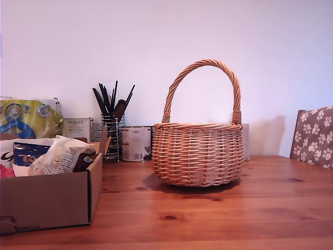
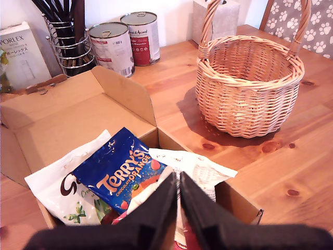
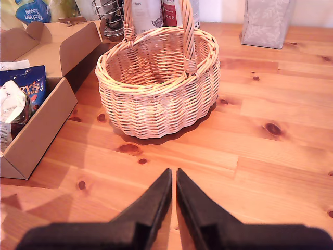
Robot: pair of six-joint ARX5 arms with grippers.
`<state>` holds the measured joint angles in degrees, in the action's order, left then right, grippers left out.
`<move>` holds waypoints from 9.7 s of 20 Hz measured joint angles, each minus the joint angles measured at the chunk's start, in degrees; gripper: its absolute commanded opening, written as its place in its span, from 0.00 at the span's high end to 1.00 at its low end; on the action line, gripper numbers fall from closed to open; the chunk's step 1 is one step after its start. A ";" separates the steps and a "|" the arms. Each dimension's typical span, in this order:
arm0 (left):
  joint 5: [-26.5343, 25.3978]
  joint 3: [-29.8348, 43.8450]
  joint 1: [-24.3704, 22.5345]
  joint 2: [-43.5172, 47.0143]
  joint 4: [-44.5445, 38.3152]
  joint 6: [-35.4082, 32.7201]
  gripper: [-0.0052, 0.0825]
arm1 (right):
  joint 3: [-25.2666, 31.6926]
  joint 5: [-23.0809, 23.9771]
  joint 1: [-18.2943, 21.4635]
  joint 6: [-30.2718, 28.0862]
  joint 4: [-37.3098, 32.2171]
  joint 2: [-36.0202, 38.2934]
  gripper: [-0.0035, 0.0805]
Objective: Move the bags of Easter eggs from the cardboard box on the left into the woven basket on the right side.
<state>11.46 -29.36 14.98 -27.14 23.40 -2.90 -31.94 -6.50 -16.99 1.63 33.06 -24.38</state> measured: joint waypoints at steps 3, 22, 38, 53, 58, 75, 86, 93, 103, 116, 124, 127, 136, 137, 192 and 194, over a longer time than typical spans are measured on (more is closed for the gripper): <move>0.04 -0.46 -0.04 -7.28 6.71 0.00 0.96 | -0.94 1.01 0.02 -0.02 3.65 -6.49 0.97; 8.57 -13.70 -0.13 -20.31 5.53 -29.07 0.90 | -4.72 -11.80 -4.76 -11.96 3.04 -8.57 0.97; 10.25 -13.81 -0.15 -52.61 -7.76 -33.03 0.07 | -4.72 -12.02 -6.78 -12.26 3.87 -9.03 0.97; 10.32 -18.64 -0.15 -57.44 -0.87 -32.06 0.82 | -4.72 -12.02 -7.10 -12.26 3.89 -9.03 0.97; 10.36 -26.49 -0.15 -53.92 5.73 -32.02 0.82 | -4.72 -12.46 -7.10 -12.24 4.39 -9.03 0.97; 15.04 -32.02 17.81 -56.22 -25.20 -19.96 0.82 | -4.72 -12.48 -7.10 -12.02 4.50 -9.03 0.97; 2.36 -33.75 20.28 -76.89 -54.31 -19.52 0.82 | -4.72 -12.44 -7.10 -12.09 4.02 -9.03 0.97; -0.70 -40.11 20.44 -81.88 -51.47 -19.52 0.80 | -4.72 -12.41 -7.10 -12.11 3.85 -9.03 0.97; -3.15 -40.17 20.79 -81.88 -48.98 -19.52 0.36 | -4.72 -12.44 -7.10 -12.11 3.85 -9.03 0.97; -6.21 -41.83 21.77 -74.86 -32.50 -19.52 0.97 | -4.72 -12.44 -7.10 -12.11 3.85 -9.03 0.97; -6.78 -26.93 18.14 -45.53 -13.51 -14.14 0.97 | -4.72 -12.26 -7.10 -12.15 3.82 -9.03 0.97; -2.99 -14.36 13.16 -36.65 -8.96 -14.08 0.97 | -4.72 -12.26 -7.10 -12.15 3.80 -9.03 0.97; 4.13 -16.20 3.39 -20.52 12.76 -23.67 0.97 | -4.72 -12.24 -7.10 -12.15 3.82 -9.03 0.97; 4.13 -16.22 2.75 -22.36 15.76 -24.94 0.97 | -4.72 -12.44 -7.10 -12.17 3.82 -9.03 0.97; -2.86 -26.69 -9.97 -65.37 23.93 -40.54 0.62 | -4.72 -22.91 -13.64 -6.38 -6.36 -11.47 0.97; -2.86 -26.71 -9.92 -65.37 24.22 -40.52 0.92 | -4.72 -22.91 -13.64 -6.40 -6.36 -11.47 0.97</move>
<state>8.60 -56.07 5.06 -92.51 47.62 -43.42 -36.67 -29.41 -30.63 -4.78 26.70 -35.86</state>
